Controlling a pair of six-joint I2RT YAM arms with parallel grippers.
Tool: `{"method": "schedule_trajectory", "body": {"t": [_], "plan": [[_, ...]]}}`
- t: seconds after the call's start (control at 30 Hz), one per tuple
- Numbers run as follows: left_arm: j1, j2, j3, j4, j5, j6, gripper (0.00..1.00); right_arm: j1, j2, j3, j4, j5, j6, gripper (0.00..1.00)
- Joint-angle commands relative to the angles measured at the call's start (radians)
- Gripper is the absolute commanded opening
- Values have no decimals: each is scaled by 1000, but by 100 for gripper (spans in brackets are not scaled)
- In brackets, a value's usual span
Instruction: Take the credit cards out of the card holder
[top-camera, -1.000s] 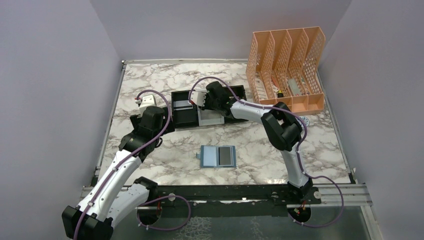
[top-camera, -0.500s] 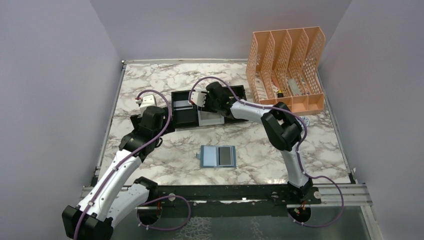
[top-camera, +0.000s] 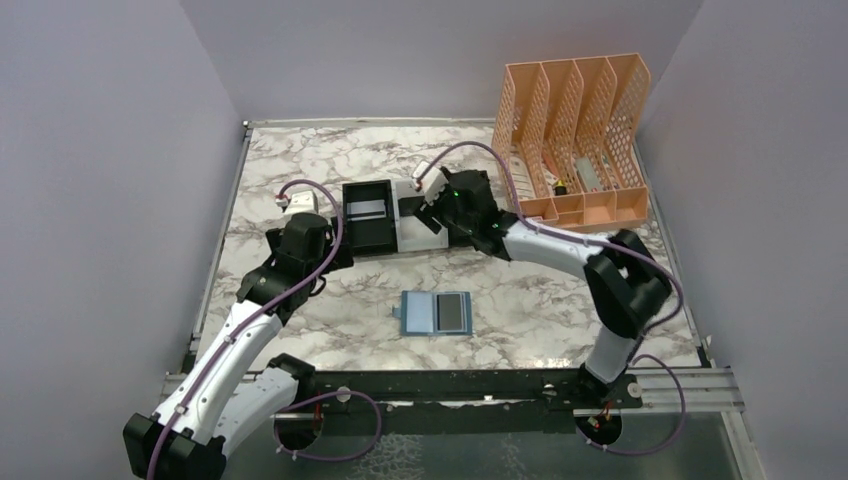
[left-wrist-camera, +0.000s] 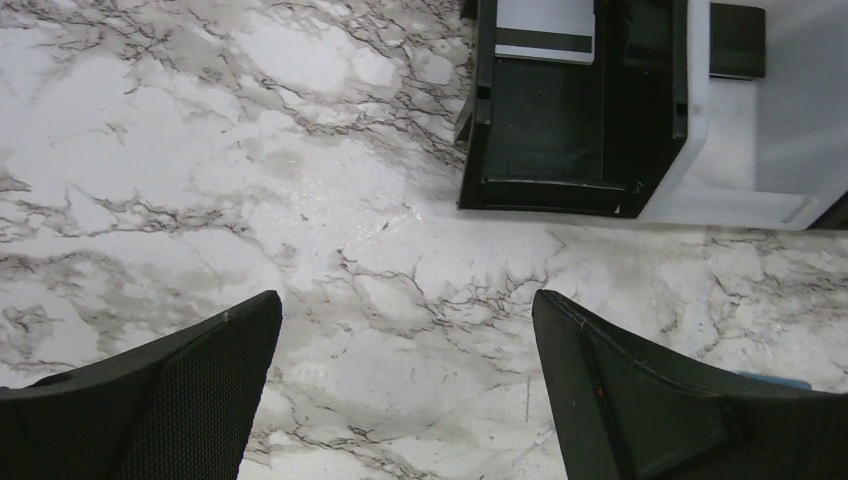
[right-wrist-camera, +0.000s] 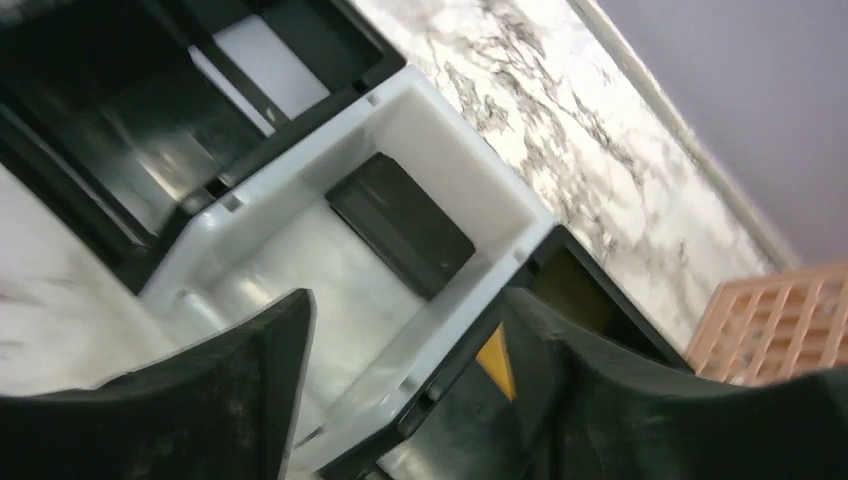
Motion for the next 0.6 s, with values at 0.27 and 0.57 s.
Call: {"method": "schedule_trajectory", "body": {"t": [0.27,0.57], "plan": [[2,-64,-58,216,585,-21,99,4,-407,-349,-76,-5,835,98],[-111,46,-132,375,735,-147,94,4,-616,-602,-77,-75,1180,91]]}}
